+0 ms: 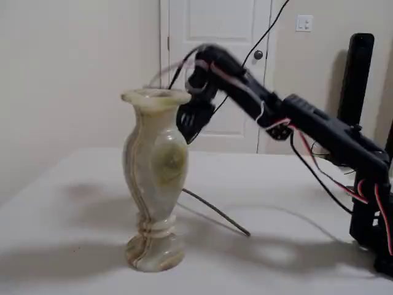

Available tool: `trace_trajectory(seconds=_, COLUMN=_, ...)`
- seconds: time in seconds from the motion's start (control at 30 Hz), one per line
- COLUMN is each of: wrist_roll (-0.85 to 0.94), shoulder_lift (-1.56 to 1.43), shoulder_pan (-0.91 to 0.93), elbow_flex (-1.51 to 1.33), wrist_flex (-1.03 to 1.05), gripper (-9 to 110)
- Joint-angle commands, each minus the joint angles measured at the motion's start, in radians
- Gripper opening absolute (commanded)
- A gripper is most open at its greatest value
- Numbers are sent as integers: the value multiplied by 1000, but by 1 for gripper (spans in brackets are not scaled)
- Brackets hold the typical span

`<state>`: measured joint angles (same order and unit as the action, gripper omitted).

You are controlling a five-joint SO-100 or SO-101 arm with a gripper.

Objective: Pick up rose from vase and place it onto the table

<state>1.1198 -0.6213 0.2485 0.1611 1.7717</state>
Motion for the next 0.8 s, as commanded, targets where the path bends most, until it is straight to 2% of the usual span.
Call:
trace_trajectory(seconds=0.0, wrist_roll=-121, shoulder_lift=-235, shoulder_pan=-35, elbow_flex=57, wrist_flex=29, gripper=0)
trace_trajectory(seconds=0.33, wrist_roll=-571, shoulder_lift=-577, shoulder_pan=-87, elbow_flex=38, wrist_flex=35, gripper=0)
trace_trajectory(seconds=0.77, wrist_roll=-937, shoulder_lift=-1299, shoulder_pan=-164, elbow_flex=-623, wrist_flex=34, gripper=0)
